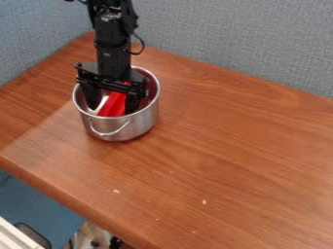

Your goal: Put the red object in the metal pot

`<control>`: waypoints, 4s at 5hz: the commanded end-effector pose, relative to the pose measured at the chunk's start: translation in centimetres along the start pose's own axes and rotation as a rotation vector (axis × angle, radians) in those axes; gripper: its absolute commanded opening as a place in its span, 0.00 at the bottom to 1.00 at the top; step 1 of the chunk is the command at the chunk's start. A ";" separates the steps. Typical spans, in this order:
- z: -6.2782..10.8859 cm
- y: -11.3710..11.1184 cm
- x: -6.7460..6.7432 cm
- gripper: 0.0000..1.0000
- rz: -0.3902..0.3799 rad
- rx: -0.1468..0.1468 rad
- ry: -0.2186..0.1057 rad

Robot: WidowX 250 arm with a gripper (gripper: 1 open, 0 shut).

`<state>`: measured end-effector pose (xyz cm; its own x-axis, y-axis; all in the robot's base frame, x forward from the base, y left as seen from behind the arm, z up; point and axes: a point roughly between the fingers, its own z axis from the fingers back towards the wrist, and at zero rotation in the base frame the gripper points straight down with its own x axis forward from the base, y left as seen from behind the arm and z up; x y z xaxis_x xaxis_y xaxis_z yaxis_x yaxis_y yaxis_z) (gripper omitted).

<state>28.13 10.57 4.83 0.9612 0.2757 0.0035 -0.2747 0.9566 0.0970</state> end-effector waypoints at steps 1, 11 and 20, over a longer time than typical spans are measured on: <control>0.9 0.4 0.9 1.00 0.016 -0.001 -0.038; 4.0 -2.0 1.3 1.00 -0.061 -0.050 -0.049; 7.0 -5.0 1.2 1.00 -0.098 -0.073 -0.061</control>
<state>29.99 5.56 8.73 0.9826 0.1831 -0.0301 -0.1823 0.9828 0.0286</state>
